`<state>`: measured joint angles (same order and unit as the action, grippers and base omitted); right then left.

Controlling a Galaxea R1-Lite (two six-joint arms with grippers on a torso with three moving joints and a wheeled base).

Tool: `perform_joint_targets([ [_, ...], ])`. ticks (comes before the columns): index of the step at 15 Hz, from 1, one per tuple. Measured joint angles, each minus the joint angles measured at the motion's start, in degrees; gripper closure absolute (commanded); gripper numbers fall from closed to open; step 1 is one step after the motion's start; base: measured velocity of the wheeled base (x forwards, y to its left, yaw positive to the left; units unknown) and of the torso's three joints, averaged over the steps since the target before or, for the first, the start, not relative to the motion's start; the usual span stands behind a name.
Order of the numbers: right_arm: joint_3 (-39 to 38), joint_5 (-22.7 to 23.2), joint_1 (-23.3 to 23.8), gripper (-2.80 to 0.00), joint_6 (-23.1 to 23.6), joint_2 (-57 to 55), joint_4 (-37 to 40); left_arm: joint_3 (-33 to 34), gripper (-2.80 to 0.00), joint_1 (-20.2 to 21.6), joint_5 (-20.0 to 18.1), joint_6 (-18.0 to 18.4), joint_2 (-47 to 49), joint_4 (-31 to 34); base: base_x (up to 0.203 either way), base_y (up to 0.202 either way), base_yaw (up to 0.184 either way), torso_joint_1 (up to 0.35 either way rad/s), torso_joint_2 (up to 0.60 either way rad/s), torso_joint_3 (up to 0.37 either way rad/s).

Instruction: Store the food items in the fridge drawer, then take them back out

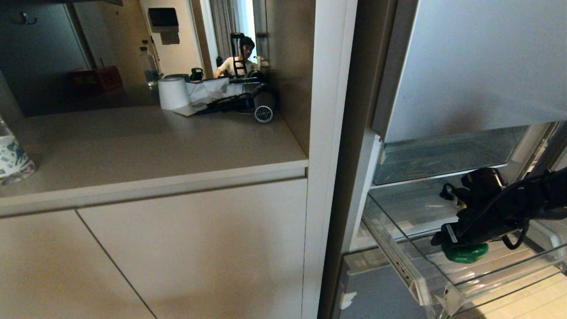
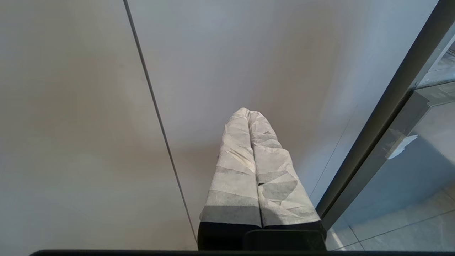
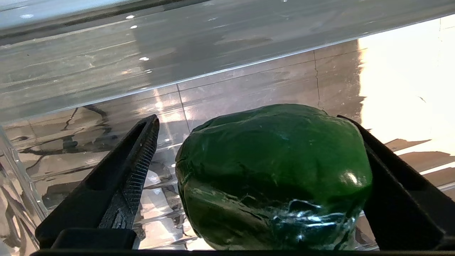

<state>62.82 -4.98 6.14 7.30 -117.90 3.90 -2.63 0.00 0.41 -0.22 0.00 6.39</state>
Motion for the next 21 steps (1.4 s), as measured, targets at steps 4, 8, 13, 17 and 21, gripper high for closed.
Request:
perform_joint_targets([
  [4, 0.1, 0.0, 0.0, -2.80, 0.0, -0.4, 0.0, 0.0, 0.00, 0.0, 0.0, 0.0, 0.0, 0.0, 0.000, 0.000, 0.000, 0.000, 0.00, 0.000],
  [8, 0.1, -0.1, 0.1, 0.00, 0.0, -0.8, 0.0, 0.0, 0.00, 0.0, 0.0, 0.0, 0.0, 0.0, 0.000, 0.000, 0.000, 0.000, 0.00, 0.000],
  [13, -0.3, -0.4, 0.0, 0.00, 0.0, 0.2, 0.1, 0.0, 0.00, 0.0, 0.0, 0.0, 0.0, 0.0, 0.000, 0.000, 0.000, 0.000, 0.00, 0.000],
  [17, -3.3, -0.4, -1.6, 0.00, 0.1, 7.2, 0.1, 0.0, 0.00, 0.0, 0.0, 0.0, 0.0, 0.0, 0.000, 0.000, 0.000, 0.000, 0.00, 0.000],
  [21, -8.7, -0.5, -6.3, 0.00, 0.0, 17.9, 0.2, 0.0, 0.00, 0.0, 0.0, 0.0, 0.0, 0.0, 0.000, 0.000, 0.000, 0.000, 0.00, 0.000],
])
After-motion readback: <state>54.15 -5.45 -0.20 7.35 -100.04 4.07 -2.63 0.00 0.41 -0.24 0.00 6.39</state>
